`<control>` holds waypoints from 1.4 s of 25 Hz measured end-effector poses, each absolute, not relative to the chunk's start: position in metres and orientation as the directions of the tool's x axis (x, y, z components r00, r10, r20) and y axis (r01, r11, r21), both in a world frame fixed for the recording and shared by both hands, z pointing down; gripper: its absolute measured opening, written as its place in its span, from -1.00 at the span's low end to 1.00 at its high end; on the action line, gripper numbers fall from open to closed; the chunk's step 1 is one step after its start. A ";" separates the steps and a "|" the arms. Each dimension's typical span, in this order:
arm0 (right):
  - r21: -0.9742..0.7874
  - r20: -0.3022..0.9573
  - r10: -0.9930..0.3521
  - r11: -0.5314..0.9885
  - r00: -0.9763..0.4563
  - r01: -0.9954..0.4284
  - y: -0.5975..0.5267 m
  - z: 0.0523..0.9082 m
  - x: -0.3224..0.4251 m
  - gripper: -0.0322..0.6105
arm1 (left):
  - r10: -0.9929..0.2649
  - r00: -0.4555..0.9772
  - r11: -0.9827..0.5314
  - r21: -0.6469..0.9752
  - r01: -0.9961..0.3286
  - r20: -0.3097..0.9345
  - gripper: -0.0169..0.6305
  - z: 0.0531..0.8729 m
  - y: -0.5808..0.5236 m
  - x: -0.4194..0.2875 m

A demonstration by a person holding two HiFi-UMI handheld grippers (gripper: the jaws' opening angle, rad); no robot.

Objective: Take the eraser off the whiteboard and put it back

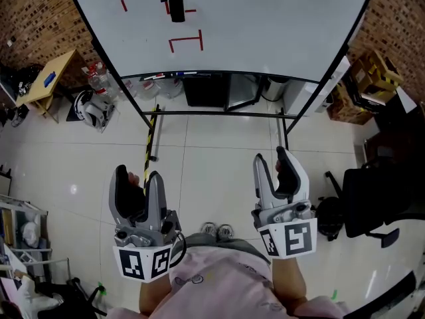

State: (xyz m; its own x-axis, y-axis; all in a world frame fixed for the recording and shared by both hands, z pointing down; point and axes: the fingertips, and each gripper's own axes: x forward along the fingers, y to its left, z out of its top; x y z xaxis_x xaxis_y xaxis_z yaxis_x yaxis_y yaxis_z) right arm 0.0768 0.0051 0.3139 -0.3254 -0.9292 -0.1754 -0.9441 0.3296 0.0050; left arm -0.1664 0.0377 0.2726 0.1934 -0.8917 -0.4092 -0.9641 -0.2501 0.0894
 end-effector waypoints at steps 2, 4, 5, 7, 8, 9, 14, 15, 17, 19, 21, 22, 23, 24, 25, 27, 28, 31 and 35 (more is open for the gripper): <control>0.003 -0.182 -0.932 0.317 -0.313 -0.948 0.013 0.311 0.084 -0.37 | -0.889 0.205 -0.263 0.090 -0.961 -0.409 -0.06 0.271 0.044 -0.161; 0.001 -0.192 -0.934 0.306 -0.300 -0.952 0.017 0.306 0.089 -0.37 | -0.885 0.210 -0.271 0.091 -0.958 -0.416 -0.06 0.265 0.046 -0.159; -0.003 -0.196 -0.935 0.303 -0.296 -0.953 0.020 0.304 0.090 -0.37 | -0.882 0.214 -0.274 0.089 -0.957 -0.420 -0.06 0.261 0.047 -0.157; -0.004 -0.209 -0.933 0.301 -0.294 -0.954 0.027 0.299 0.092 -0.37 | -0.870 0.221 -0.285 0.084 -0.955 -0.441 -0.06 0.251 0.051 -0.155; 0.000 -0.218 -0.932 0.297 -0.290 -0.955 0.030 0.297 0.093 -0.37 | -0.863 0.224 -0.290 0.081 -0.954 -0.452 -0.06 0.247 0.053 -0.153; 0.003 -0.225 -0.931 0.293 -0.287 -0.956 0.032 0.295 0.094 -0.37 | -0.860 0.226 -0.292 0.079 -0.953 -0.457 -0.06 0.245 0.055 -0.152; 0.026 -0.248 -0.927 0.282 -0.280 -0.959 0.043 0.291 0.094 -0.38 | -0.861 0.233 -0.300 0.080 -0.951 -0.452 -0.06 0.247 0.063 -0.147; 0.035 -0.251 -0.927 0.280 -0.279 -0.959 0.044 0.289 0.094 -0.38 | -0.861 0.234 -0.301 0.080 -0.950 -0.452 -0.06 0.246 0.065 -0.147; 0.049 -0.254 -0.925 0.281 -0.284 -0.959 0.047 0.286 0.092 -0.38 | -0.856 0.238 -0.305 0.077 -0.949 -0.458 -0.06 0.243 0.069 -0.147; 0.058 -0.252 -0.924 0.281 -0.286 -0.958 0.049 0.286 0.090 -0.38 | -0.856 0.236 -0.302 0.074 -0.950 -0.460 -0.06 0.242 0.072 -0.147; 0.060 -0.249 -0.924 0.285 -0.291 -0.957 0.049 0.287 0.087 -0.38 | -0.862 0.227 -0.290 0.074 -0.954 -0.452 -0.08 0.244 0.073 -0.150; 0.061 -0.248 -0.923 0.288 -0.295 -0.956 0.049 0.287 0.085 -0.38 | -0.864 0.222 -0.285 0.074 -0.956 -0.451 -0.13 0.244 0.073 -0.151; 0.065 -0.248 -0.921 0.292 -0.299 -0.954 0.049 0.286 0.083 -0.38 | -0.863 0.220 -0.283 0.074 -0.956 -0.454 -0.13 0.243 0.074 -0.153; 0.070 -0.249 -0.920 0.294 -0.303 -0.953 0.049 0.285 0.081 -0.38 | -0.861 0.219 -0.283 0.074 -0.956 -0.459 -0.13 0.242 0.074 -0.154; 0.076 -0.250 -0.919 0.295 -0.305 -0.952 0.048 0.284 0.080 -0.38 | -0.858 0.219 -0.284 0.073 -0.956 -0.464 -0.13 0.240 0.074 -0.155; 0.079 -0.250 -0.918 0.297 -0.307 -0.952 0.049 0.284 0.078 -0.38 | -0.855 0.220 -0.285 0.071 -0.956 -0.470 -0.13 0.239 0.075 -0.157; 0.077 -0.249 -0.918 0.299 -0.308 -0.951 0.049 0.284 0.077 -0.38 | -0.855 0.220 -0.285 0.071 -0.956 -0.470 -0.13 0.240 0.076 -0.158; 0.080 -0.248 -0.917 0.303 -0.313 -0.950 0.051 0.285 0.075 -0.38 | -0.855 0.219 -0.286 0.074 -0.955 -0.471 -0.13 0.241 0.077 -0.159; 0.090 -0.252 -0.916 0.300 -0.313 -0.950 0.050 0.283 0.071 -0.38 | -0.854 0.221 -0.289 0.076 -0.954 -0.472 -0.13 0.241 0.075 -0.162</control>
